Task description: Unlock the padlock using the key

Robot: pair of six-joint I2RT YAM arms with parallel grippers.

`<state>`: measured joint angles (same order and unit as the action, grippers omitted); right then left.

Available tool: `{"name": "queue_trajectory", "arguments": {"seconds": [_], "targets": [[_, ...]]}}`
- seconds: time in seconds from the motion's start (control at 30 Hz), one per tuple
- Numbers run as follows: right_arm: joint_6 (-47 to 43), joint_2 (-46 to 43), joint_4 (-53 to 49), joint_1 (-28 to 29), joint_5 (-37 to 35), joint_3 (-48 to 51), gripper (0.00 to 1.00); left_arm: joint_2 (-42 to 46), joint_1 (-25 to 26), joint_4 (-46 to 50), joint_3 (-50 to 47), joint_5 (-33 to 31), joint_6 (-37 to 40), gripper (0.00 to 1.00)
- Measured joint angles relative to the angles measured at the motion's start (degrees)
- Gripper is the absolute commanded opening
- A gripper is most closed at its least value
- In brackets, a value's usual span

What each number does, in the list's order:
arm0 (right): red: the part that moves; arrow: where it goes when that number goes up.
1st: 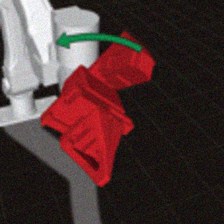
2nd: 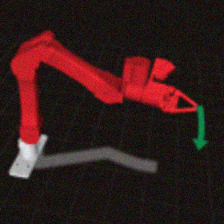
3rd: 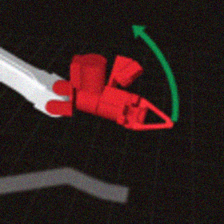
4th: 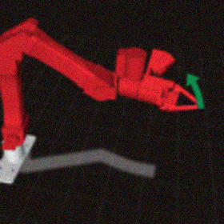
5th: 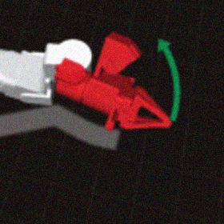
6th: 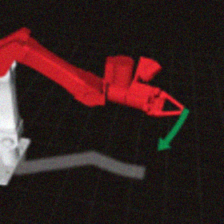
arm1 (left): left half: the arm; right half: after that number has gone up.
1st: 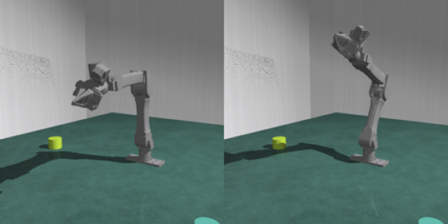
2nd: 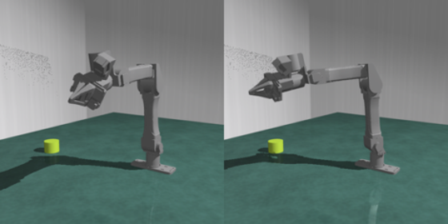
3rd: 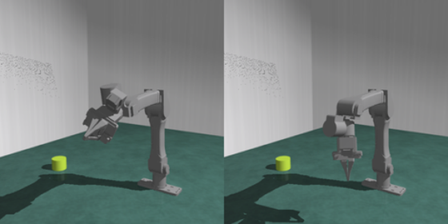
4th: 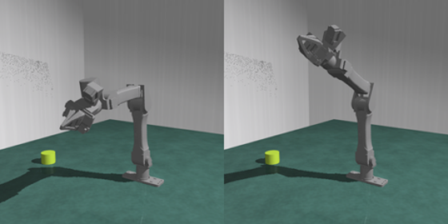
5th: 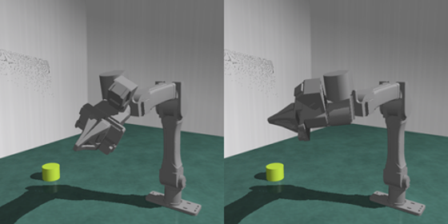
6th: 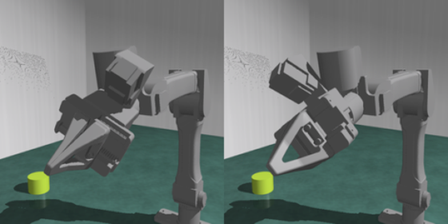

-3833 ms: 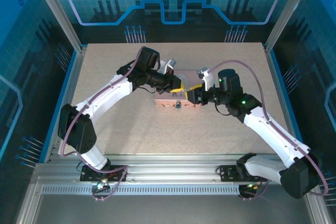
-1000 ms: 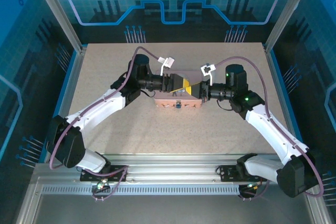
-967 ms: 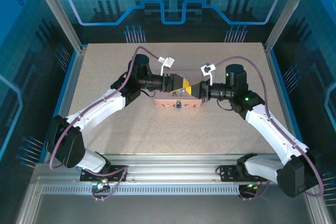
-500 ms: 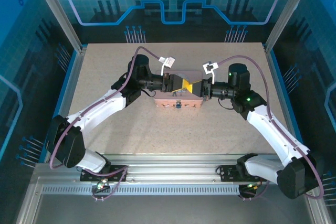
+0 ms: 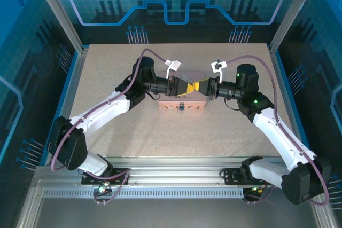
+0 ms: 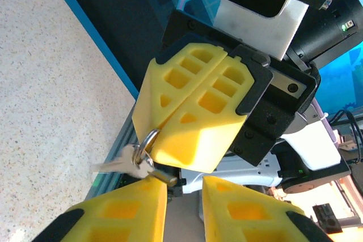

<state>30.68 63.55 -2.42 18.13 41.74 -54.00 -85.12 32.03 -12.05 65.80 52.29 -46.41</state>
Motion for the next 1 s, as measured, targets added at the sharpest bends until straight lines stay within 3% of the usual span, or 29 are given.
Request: {"name": "queue_trajectory", "arguments": {"seconds": [0.23, 0.43, 0.63, 0.83, 1.0], "targets": [[0.0, -0.7, -0.1, -0.2, -0.1, 1.2, 0.00, 0.0, 0.1, 1.3, 0.0, 0.0, 1.7, 0.49], [-0.1, -1.7, -0.1, -0.2, -0.1, 1.6, 0.00, 0.0, 0.0, 3.2, 0.0, -0.6, 2.7, 0.54], [0.0, -1.9, 0.0, -0.2, 0.8, 1.7, 0.00, 0.0, -0.3, 2.8, 0.0, -1.3, 2.8, 0.66], [0.0, -1.9, 0.2, -0.2, 1.2, 2.4, 0.00, -1.2, -0.3, -0.1, 0.0, -1.2, 1.0, 0.66], [0.2, -1.9, 0.6, -0.2, 1.2, 2.6, 0.00, -2.4, 0.0, -1.5, 0.0, -0.8, -0.5, 0.48]]}}
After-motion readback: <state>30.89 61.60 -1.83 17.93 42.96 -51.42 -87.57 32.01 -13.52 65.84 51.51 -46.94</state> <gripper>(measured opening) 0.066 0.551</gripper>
